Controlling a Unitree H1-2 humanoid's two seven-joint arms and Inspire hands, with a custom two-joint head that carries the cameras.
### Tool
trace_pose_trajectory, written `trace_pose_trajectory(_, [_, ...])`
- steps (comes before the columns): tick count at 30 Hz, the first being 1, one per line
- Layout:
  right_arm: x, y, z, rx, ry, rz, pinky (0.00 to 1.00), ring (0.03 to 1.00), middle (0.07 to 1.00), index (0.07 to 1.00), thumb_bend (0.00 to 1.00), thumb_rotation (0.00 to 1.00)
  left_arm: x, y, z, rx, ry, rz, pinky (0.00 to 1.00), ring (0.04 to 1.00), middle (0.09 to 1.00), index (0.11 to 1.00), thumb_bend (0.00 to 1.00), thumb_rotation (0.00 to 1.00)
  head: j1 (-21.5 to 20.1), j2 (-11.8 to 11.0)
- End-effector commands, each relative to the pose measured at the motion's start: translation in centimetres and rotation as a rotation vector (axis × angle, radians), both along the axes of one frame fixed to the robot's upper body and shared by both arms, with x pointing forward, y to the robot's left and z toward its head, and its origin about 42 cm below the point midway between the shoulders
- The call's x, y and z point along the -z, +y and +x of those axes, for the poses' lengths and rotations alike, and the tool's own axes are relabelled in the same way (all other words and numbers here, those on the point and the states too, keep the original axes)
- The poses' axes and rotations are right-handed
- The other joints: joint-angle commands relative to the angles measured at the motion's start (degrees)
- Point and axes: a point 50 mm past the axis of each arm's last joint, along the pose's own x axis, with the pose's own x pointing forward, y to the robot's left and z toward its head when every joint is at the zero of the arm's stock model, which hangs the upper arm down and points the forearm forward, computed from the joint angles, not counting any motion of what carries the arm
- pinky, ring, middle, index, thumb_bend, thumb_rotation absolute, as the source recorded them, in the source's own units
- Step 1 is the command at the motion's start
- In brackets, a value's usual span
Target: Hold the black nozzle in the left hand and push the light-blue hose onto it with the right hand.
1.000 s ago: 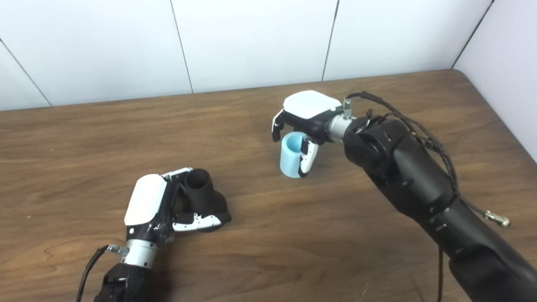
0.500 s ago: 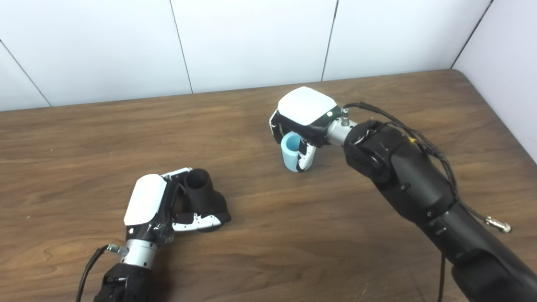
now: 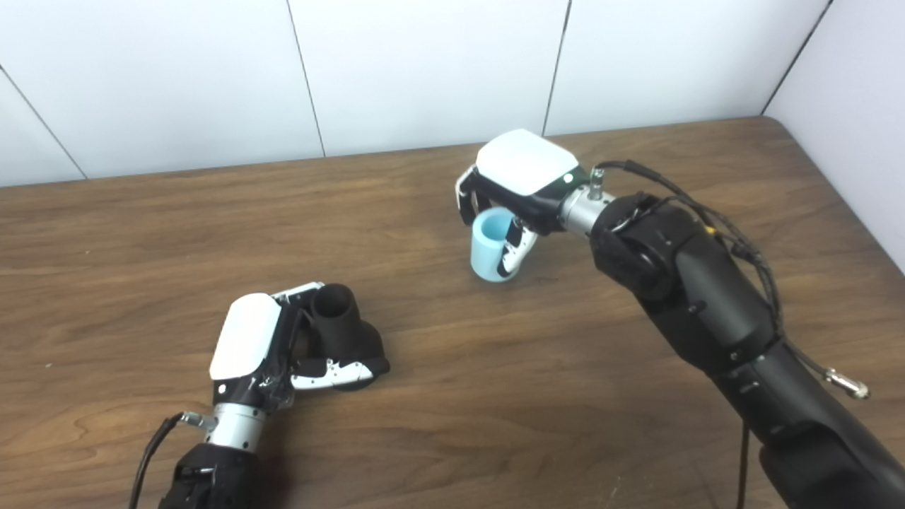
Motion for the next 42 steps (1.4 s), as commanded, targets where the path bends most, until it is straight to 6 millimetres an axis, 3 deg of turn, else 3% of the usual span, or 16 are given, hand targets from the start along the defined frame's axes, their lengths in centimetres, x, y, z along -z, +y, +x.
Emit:
trace_pose_trajectory(1, [-4.4, 0.9, 0.0, -0.043, -0.108, 0.054, 0.38, 0.336, 0.457, 0.526, 0.51, 0.00, 1.3, 0.1, -0.6, -0.014, 0.068, 0.033, 0.57, 0.540, 0.425, 0.504, 0.52, 0.00, 0.0, 0.0])
trace_pose_trajectory(3, [-5.9, 1.5, -0.6, -0.053, -0.109, 0.086, 0.46, 0.353, 0.470, 0.524, 0.51, 0.00, 1.3, -0.2, -0.7, -0.012, 0.070, 0.036, 0.56, 0.539, 0.428, 0.505, 0.52, 0.00, 0.7, 0.0])
trace_pose_trajectory(7, [-8.3, 2.5, -1.7, -0.060, -0.128, 0.084, 0.83, 0.451, 0.445, 0.491, 0.52, 0.00, 1.3, -0.7, -0.8, -0.012, 0.062, 0.040, 0.55, 0.536, 0.422, 0.508, 0.52, 0.00, 1.7, 0.1])
trace_pose_trajectory(8, [-8.8, 2.8, -2.0, -0.063, -0.131, 0.089, 0.79, 0.458, 0.448, 0.487, 0.52, 0.00, 1.3, -0.8, -0.8, -0.014, 0.060, 0.038, 0.56, 0.539, 0.422, 0.508, 0.52, 0.00, 2.1, 0.2])
trace_pose_trajectory(10, [-9.9, 3.5, -2.5, -0.087, -0.129, 0.111, 0.49, 0.439, 0.476, 0.482, 0.52, 0.00, 1.4, -1.0, -0.8, -0.016, 0.063, 0.037, 0.57, 0.544, 0.420, 0.506, 0.52, 0.00, 2.4, 0.2])
trace_pose_trajectory(11, [-10.3, 3.8, -2.7, -0.105, -0.124, 0.127, 0.45, 0.437, 0.477, 0.482, 0.52, 0.00, 1.4, -1.1, -0.8, -0.017, 0.066, 0.038, 0.57, 0.545, 0.420, 0.507, 0.52, 0.00, 3.0, 0.3])
trace_pose_trajectory(12, [-10.9, 4.1, -2.9, -0.116, -0.115, 0.146, 0.32, 0.415, 0.486, 0.482, 0.52, 0.00, 1.4, -1.3, -0.8, -0.017, 0.067, 0.040, 0.58, 0.551, 0.421, 0.508, 0.52, 0.00, 3.2, 0.3])
trace_pose_trajectory(14, [-11.7, 4.5, -3.3, -0.129, -0.104, 0.175, 0.22, 0.268, 0.475, 0.481, 0.53, 0.00, 1.5, -1.5, -0.8, -0.017, 0.067, 0.043, 0.59, 0.555, 0.420, 0.508, 0.52, 0.00, 3.7, 0.4])
trace_pose_trajectory(16, [-12.4, 4.9, -3.7, -0.136, -0.100, 0.201, 0.24, 0.265, 0.422, 0.508, 0.52, 0.00, 1.5, -1.7, -0.8, -0.014, 0.065, 0.052, 0.59, 0.559, 0.424, 0.508, 0.52, 0.00, 4.0, 0.5])
trace_pose_trajectory(20, [-13.0, 5.5, -4.4, -0.142, -0.077, 0.234, 0.25, 0.279, 0.429, 0.512, 0.53, 0.00, 1.5, -2.1, -0.8, -0.012, 0.059, 0.057, 0.60, 0.568, 0.431, 0.509, 0.52, 0.00, 5.7, 0.8])
trace_pose_trajectory(26, [-12.5, 5.8, -5.3, -0.156, -0.032, 0.277, 0.14, 0.173, 0.419, 0.515, 0.53, 0.00, 1.3, -2.7, -0.7, -0.012, 0.057, 0.045, 0.58, 0.556, 0.430, 0.504, 0.52, 0.00, 8.0, 1.1])
trace_pose_trajectory(28, [-12.0, 5.8, -5.5, -0.175, -0.022, 0.303, 0.20, 0.235, 0.440, 0.511, 0.53, 0.00, 1.3, -2.8, -0.7, -0.012, 0.058, 0.050, 0.58, 0.558, 0.442, 0.503, 0.52, 0.00, 8.0, 1.3])
trace_pose_trajectory(32, [-10.6, 6.1, -5.5, -0.173, 0.007, 0.345, 0.20, 0.245, 0.455, 0.502, 0.53, 0.00, 1.3, -2.9, -0.7, -0.013, 0.049, 0.048, 0.59, 0.560, 0.442, 0.504, 0.52, 0.00, 8.1, 1.3])
trace_pose_trajectory(33, [-10.1, 6.1, -5.4, -0.175, 0.021, 0.352, 0.24, 0.321, 0.494, 0.500, 0.52, 0.00, 1.2, -2.9, -0.7, -0.015, 0.049, 0.046, 0.59, 0.561, 0.441, 0.503, 0.52, 0.00, 8.2, 1.4])
trace_pose_trajectory(35, [-9.4, 6.1, -5.4, -0.177, 0.052, 0.361, 0.30, 0.360, 0.519, 0.494, 0.51, 0.00, 1.2, -2.9, -0.7, -0.018, 0.054, 0.044, 0.59, 0.563, 0.440, 0.502, 0.52, 0.00, 8.3, 1.5])
trace_pose_trajectory(42, [-8.0, 6.1, -5.7, -0.182, 0.092, 0.407, 0.34, 0.375, 0.529, 0.495, 0.51, 0.00, 1.2, -2.9, -0.6, -0.019, 0.055, 0.047, 0.57, 0.551, 0.432, 0.504, 0.52, 0.00, 8.4, 1.8])
